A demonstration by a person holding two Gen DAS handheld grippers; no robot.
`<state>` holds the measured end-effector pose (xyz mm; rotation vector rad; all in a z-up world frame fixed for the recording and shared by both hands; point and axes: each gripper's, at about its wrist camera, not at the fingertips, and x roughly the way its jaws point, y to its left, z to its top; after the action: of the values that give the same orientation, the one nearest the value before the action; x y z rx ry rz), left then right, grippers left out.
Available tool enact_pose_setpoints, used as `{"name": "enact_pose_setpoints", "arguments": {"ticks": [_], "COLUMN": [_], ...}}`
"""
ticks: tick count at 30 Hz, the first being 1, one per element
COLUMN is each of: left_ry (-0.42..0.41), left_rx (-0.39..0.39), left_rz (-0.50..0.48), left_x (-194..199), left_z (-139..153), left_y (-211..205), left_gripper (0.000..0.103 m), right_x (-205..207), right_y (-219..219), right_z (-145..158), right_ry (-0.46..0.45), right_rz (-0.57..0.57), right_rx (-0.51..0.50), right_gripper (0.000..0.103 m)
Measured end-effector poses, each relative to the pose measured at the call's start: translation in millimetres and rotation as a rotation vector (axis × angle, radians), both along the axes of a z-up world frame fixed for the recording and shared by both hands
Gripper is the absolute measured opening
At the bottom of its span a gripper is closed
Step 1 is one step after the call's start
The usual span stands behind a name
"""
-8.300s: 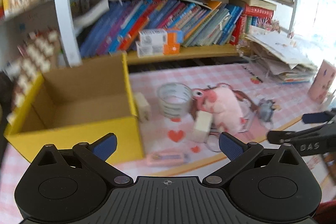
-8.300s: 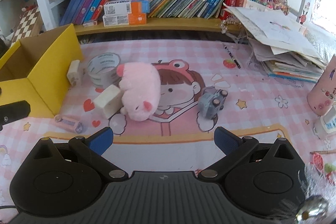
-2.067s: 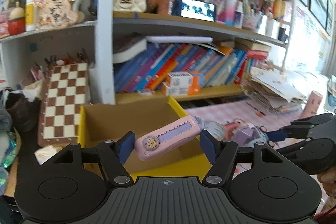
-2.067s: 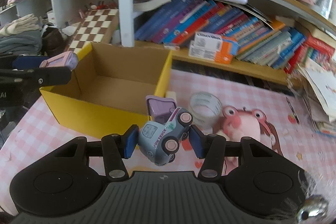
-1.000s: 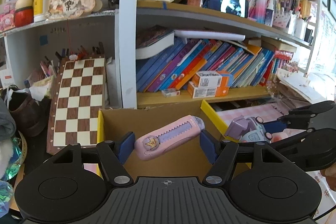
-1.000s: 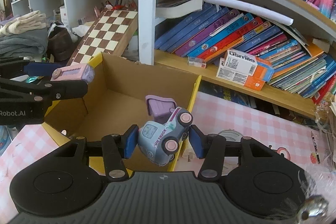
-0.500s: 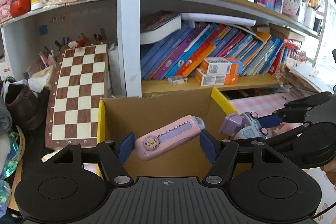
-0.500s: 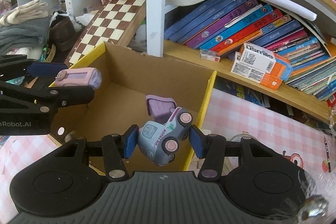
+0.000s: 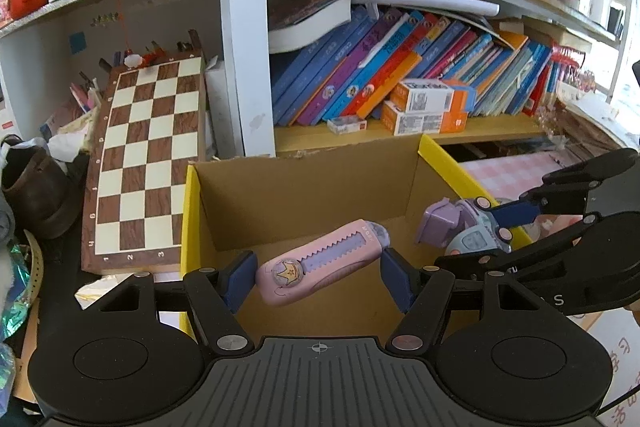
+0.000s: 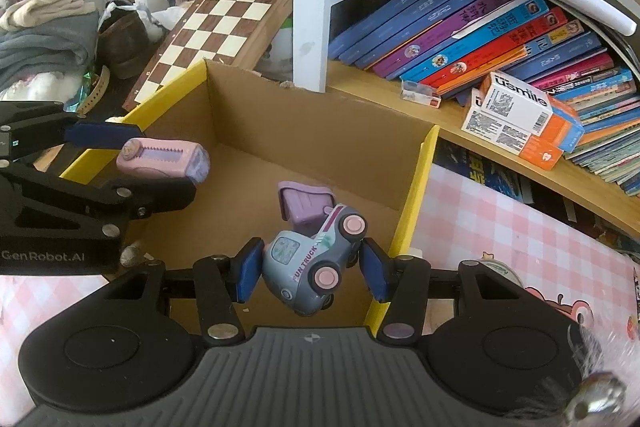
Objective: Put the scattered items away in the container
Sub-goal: 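Lift the box cutter with the left tool while the right tool carries the truck over the yellow box, then open the left gripper to drop the cutter in the box while the right gripper releases the truck inside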
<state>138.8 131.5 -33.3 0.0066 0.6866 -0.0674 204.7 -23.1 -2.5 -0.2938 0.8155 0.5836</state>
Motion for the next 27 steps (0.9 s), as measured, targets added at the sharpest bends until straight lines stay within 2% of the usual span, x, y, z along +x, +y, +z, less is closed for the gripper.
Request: {"name": "enact_pose_setpoints", "arguments": {"ticks": [27], "left_ry": [0.042], "left_rx": [0.028], "left_rz": [0.016], "left_x": [12], "left_z": [-18], "left_y": [7], "left_gripper": [0.068], "right_x": [13], "right_y": [19], "right_z": [-18], "right_ry": [0.034], "right_rz": [0.063], "right_rx": [-0.042], "right_gripper": [0.050]}}
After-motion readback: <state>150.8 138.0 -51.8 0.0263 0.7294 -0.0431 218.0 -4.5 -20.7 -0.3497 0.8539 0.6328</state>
